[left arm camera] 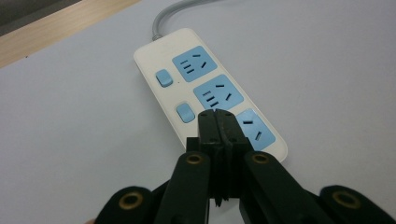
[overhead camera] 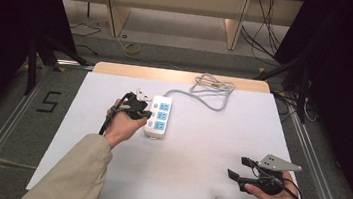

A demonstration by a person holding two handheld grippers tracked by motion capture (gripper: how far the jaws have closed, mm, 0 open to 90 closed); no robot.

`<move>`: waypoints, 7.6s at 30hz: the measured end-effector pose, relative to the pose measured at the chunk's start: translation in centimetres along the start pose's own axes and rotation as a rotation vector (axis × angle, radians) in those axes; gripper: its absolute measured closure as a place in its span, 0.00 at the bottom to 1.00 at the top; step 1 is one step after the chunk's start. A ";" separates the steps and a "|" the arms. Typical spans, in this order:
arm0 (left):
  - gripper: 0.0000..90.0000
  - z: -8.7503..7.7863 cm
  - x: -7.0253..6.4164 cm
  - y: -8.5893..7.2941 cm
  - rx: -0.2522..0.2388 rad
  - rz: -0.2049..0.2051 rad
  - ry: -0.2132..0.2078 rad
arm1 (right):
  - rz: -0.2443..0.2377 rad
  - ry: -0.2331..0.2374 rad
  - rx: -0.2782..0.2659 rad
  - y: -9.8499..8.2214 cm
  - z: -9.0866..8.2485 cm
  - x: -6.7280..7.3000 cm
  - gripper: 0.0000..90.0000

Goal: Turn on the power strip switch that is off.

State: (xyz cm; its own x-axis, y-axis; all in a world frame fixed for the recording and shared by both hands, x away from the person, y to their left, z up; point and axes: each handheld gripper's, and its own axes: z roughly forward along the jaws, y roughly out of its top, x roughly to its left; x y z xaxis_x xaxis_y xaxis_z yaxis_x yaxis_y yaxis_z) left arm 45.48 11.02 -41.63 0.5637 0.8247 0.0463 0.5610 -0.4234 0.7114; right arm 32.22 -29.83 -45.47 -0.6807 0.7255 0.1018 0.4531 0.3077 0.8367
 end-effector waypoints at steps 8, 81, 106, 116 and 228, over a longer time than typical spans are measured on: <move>1.00 0.7 0.3 0.7 -0.004 0.001 0.009 | 0.000 0.001 0.000 0.0 0.0 0.0 0.32; 1.00 4.7 2.2 4.2 0.063 -0.002 0.060 | 0.003 0.006 0.019 -0.2 0.1 0.0 0.31; 1.00 5.9 2.3 4.9 0.087 0.006 0.073 | 0.001 0.005 0.024 -0.2 0.2 0.0 0.31; 1.00 6.5 2.4 5.1 0.094 -0.003 0.072 | 0.000 0.005 0.029 -0.3 0.2 0.0 0.31; 1.00 10.0 2.5 7.1 0.343 -0.008 0.109 | -0.003 0.019 0.048 -0.5 0.3 0.0 0.31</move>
State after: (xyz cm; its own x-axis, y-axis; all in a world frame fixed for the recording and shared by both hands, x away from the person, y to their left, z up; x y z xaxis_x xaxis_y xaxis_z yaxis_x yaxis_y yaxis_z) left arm 56.94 6.35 -43.45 0.5007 0.8559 0.1290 0.7465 -0.5024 0.4362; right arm 32.20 -29.76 -46.03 -0.6926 0.7130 0.1093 0.4776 0.3397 0.8102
